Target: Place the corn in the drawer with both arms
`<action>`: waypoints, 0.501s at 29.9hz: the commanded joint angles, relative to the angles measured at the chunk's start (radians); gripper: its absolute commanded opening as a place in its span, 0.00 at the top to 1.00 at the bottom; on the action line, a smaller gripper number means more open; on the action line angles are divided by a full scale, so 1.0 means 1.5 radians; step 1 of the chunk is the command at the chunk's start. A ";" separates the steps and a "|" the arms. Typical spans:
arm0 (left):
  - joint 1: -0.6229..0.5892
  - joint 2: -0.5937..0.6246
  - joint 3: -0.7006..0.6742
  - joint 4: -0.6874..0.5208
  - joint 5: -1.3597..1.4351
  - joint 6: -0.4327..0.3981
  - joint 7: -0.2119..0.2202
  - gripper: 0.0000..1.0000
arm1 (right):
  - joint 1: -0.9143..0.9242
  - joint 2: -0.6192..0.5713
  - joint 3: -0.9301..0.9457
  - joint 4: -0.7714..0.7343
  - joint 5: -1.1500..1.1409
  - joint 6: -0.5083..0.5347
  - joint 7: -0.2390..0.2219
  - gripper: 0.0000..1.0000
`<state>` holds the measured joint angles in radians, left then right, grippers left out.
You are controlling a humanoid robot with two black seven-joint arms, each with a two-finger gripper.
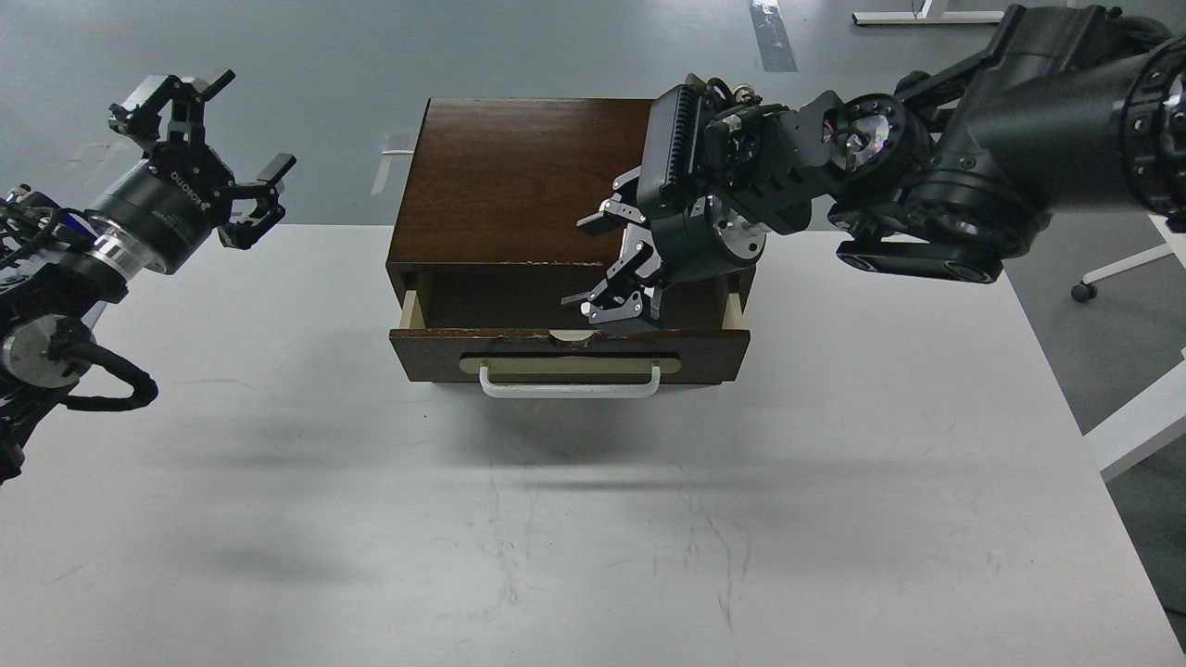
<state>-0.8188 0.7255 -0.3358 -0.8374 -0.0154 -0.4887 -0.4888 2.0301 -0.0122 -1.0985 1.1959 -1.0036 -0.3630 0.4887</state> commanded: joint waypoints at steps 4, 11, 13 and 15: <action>0.000 -0.002 0.001 0.000 0.000 0.000 0.000 0.02 | -0.010 -0.060 0.055 -0.003 0.129 0.007 0.000 0.08; 0.002 -0.005 0.002 0.000 0.000 0.000 0.000 0.02 | -0.113 -0.158 0.188 -0.025 0.339 0.008 0.000 0.05; 0.002 -0.008 0.002 0.000 0.000 0.000 0.000 0.02 | -0.168 -0.186 0.249 -0.037 0.370 0.009 0.000 0.04; 0.003 -0.011 0.002 0.000 0.000 0.000 0.000 0.02 | -0.232 -0.215 0.320 -0.052 0.396 0.010 0.000 0.04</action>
<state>-0.8167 0.7152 -0.3332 -0.8375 -0.0153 -0.4887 -0.4887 1.8096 -0.2726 -0.7633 1.1475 -0.4728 -0.3504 0.4884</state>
